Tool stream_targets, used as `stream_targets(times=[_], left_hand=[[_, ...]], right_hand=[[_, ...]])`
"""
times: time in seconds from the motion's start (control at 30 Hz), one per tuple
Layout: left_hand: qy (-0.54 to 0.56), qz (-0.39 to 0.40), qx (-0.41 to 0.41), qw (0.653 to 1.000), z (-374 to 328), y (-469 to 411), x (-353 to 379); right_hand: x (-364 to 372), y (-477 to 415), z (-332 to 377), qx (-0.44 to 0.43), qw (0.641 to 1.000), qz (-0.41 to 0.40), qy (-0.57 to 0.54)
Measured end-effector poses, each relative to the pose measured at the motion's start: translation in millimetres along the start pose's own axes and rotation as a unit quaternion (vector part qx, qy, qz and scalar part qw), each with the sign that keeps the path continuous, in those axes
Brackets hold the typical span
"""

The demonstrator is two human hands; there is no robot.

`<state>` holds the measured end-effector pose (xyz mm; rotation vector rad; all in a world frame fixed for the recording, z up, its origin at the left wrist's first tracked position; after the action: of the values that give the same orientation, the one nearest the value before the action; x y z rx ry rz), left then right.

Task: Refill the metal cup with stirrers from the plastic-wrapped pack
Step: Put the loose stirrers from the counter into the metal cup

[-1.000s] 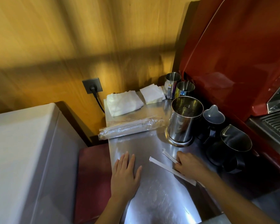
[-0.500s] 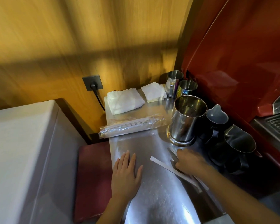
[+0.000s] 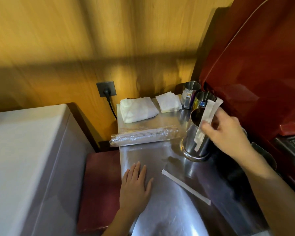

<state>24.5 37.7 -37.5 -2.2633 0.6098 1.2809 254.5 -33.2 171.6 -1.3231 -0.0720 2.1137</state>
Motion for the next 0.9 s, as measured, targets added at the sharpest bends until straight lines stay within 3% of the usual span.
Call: stream_targets(times=[0.27,0.33,0.4,0.5,0.67,0.77,0.9], left_hand=[[-0.009,-0.005,0.000,1.000,0.1,0.0,-0.1],[-0.010,-0.006,0.002,1.000,1.1,-0.2,0.7],[-0.009,-0.007,0.003,1.000,1.6,-0.1,1.6],[-0.008,-0.009,0.003,1.000,1.0,-0.1,1.4],[-0.005,-0.017,0.006,1.000,1.3,0.0,0.9],[-0.008,-0.018,0.008,1.000,1.6,-0.5,1.6],[-0.004,-0.021,0.011,1.000,3.2,-0.6,3.8]], right_hand=[[-31.8,-18.8,-11.9,0.023,0.985,-0.168,-0.011],[-22.7,-25.4,-18.3,0.031,0.990,-0.125,0.063],[-6.8,-30.2,-29.7,0.065,0.981,-0.023,0.183],[9.1,-29.1,-46.8,0.118,0.966,0.074,0.220],[4.7,-27.7,-44.2,0.098,0.978,0.037,0.178],[4.0,-19.2,-21.9,0.028,0.996,0.009,0.087],[30.6,5.4,3.6,-0.054,0.995,0.049,0.064]])
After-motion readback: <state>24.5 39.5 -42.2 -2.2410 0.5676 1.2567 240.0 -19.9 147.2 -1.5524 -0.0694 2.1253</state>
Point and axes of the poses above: each hand's wrist, its own y-axis away from the middle knuckle, its own x-axis out of the palm, z = x × y, the point moved 6 cm from there along -y, towards the middle knuckle, and after that the axes turned 11 degrees about y, right-handed, at the moved point
